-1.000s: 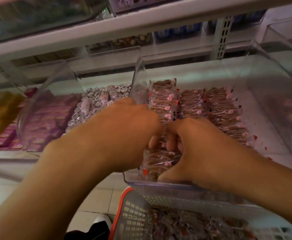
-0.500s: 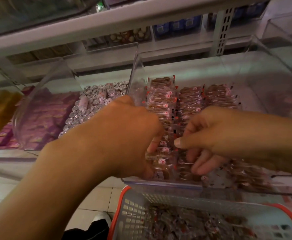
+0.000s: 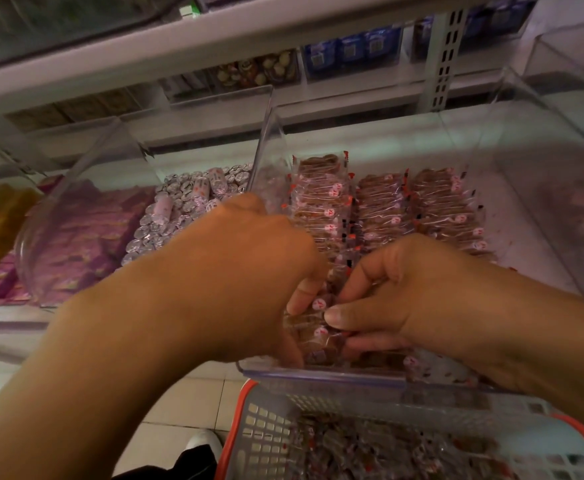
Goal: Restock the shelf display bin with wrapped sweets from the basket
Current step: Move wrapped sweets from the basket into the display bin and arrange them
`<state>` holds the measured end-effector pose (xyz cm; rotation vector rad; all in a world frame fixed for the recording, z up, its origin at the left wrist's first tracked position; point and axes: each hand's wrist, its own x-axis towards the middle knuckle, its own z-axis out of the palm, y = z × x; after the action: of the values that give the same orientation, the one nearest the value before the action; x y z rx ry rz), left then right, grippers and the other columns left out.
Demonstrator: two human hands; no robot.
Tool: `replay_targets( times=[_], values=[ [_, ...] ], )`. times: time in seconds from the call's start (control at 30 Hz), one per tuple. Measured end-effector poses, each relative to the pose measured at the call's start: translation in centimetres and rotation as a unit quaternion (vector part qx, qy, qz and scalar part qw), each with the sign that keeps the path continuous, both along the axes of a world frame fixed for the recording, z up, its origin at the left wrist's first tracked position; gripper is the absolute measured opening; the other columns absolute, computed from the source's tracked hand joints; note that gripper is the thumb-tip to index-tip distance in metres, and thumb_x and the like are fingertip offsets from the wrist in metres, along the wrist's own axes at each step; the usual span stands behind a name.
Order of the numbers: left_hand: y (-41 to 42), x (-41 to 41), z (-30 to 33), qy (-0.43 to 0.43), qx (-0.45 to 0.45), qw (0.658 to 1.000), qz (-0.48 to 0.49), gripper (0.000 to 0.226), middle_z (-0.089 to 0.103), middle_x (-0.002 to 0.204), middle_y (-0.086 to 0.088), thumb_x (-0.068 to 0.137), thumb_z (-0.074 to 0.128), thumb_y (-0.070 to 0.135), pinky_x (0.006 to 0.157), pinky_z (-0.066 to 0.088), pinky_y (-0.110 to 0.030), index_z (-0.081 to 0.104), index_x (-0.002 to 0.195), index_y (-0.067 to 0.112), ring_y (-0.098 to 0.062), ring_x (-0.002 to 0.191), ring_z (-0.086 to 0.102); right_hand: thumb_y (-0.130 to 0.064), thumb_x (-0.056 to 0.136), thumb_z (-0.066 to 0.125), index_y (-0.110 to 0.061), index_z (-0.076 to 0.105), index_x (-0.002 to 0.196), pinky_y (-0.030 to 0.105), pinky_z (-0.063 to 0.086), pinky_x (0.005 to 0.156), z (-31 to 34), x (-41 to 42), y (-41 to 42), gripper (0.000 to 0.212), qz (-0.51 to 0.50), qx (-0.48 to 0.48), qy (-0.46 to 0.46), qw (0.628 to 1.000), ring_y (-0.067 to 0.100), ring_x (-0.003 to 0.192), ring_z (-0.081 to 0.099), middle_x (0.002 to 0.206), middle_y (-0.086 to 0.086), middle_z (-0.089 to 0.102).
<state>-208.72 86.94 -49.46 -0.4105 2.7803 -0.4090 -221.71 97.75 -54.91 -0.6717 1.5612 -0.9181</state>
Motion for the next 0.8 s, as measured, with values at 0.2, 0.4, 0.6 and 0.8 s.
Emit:
replay_targets(
  times=[0.2, 0.4, 0.6, 0.8],
  values=[
    [-1.2, 0.5, 0.1, -0.003, 0.108, 0.993, 0.038, 0.044, 0.053, 0.081, 0.028, 0.050, 0.074, 0.074, 0.085, 0.042, -0.031, 0.058, 0.084, 0.049, -0.001, 0.088, 0.040, -0.005, 0.070, 0.085, 0.002, 0.068, 0.077, 0.031, 0.062, 0.067, 0.4, 0.0, -0.1, 0.019, 0.018, 0.018, 0.013, 1.000, 0.026, 0.071, 0.075, 0.075, 0.018, 0.073],
    [-1.3, 1.0, -0.4, 0.007, 0.094, 0.995, 0.022, 0.043, 0.053, 0.084, 0.027, 0.054, 0.077, 0.070, 0.091, 0.042, -0.035, 0.062, 0.089, 0.049, -0.005, 0.092, 0.039, 0.005, 0.080, 0.074, 0.005, 0.070, 0.078, 0.025, 0.061, 0.062, 0.9, -0.6, 0.4, 0.004, 0.043, 0.023, -0.046, 0.998, 0.029, 0.077, 0.075, 0.082, 0.024, 0.073],
    [-1.3, 1.0, -0.3, 0.053, 0.104, 0.993, 0.007, 0.037, 0.054, 0.071, 0.026, 0.054, 0.085, 0.058, 0.067, 0.030, -0.018, 0.068, 0.083, 0.042, 0.001, 0.082, 0.049, -0.009, 0.073, 0.085, -0.008, 0.074, 0.072, 0.030, 0.060, 0.060, 0.5, -0.3, 0.0, 0.010, 0.090, 0.001, 0.154, 0.984, 0.017, 0.055, 0.067, 0.065, 0.011, 0.073],
    [-0.7, 2.0, -0.4, 0.115, 0.134, 0.984, 0.008, 0.032, 0.056, 0.081, 0.023, 0.059, 0.086, 0.052, 0.066, 0.037, -0.019, 0.062, 0.079, 0.042, -0.004, 0.092, 0.054, -0.031, 0.071, 0.087, -0.018, 0.075, 0.067, 0.027, 0.054, 0.057, 1.9, -0.9, 1.4, 0.018, 0.068, -0.079, 0.356, 0.929, 0.004, 0.053, 0.064, 0.059, -0.008, 0.070]
  ],
)
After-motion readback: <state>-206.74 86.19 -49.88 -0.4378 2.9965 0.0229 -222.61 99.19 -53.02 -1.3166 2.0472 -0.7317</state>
